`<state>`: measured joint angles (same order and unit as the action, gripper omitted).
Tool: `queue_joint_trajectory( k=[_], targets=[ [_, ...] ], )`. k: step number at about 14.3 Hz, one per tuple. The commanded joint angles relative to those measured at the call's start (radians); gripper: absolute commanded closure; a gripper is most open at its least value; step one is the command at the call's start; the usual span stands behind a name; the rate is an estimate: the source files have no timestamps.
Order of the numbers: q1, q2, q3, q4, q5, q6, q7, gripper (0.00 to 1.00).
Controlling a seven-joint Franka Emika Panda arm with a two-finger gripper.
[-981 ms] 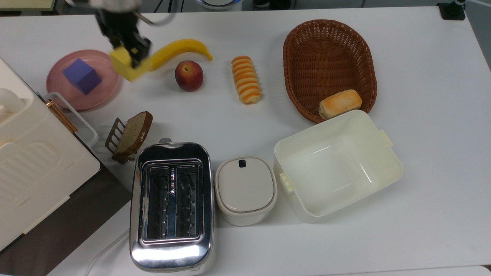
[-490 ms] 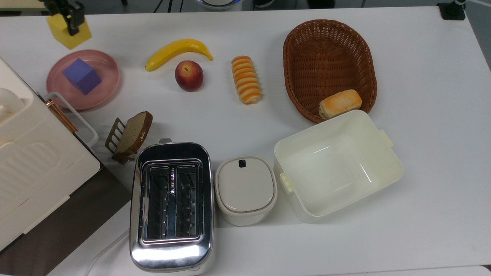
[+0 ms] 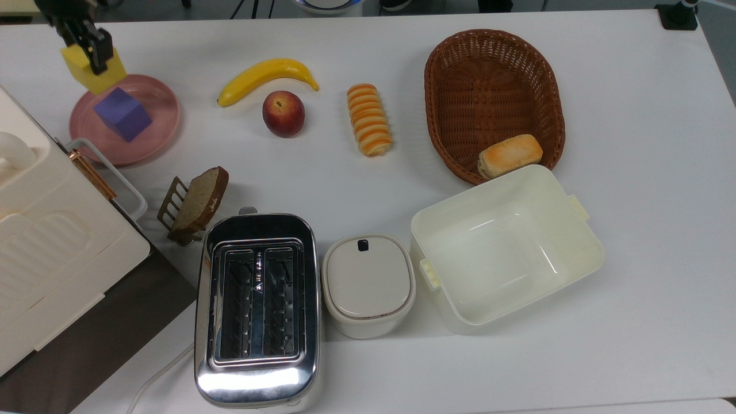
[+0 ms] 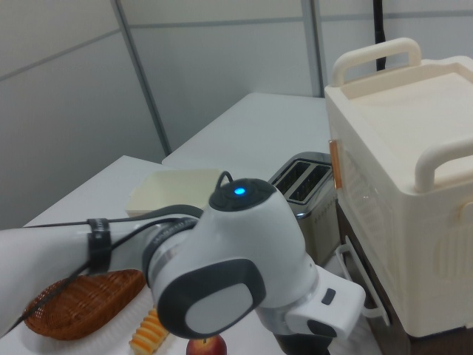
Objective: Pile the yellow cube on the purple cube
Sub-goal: 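Lower the yellow cube onto the top of the purple cube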
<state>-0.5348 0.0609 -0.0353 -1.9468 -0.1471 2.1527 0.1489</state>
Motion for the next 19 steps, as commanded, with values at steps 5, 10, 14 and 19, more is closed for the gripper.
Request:
queue_joint_trajectory(
  k=[5,10,14,19],
  targets=[
    [-0.016,0.045,0.029,0.012,0.020,0.035,-0.023,0.83],
    [-0.013,0.068,0.029,0.012,0.009,0.035,-0.023,0.83],
    [-0.013,0.073,0.029,0.012,0.007,0.036,-0.025,0.83],
    [-0.014,0.076,0.029,0.011,0.003,0.036,-0.034,0.83]
  ],
)
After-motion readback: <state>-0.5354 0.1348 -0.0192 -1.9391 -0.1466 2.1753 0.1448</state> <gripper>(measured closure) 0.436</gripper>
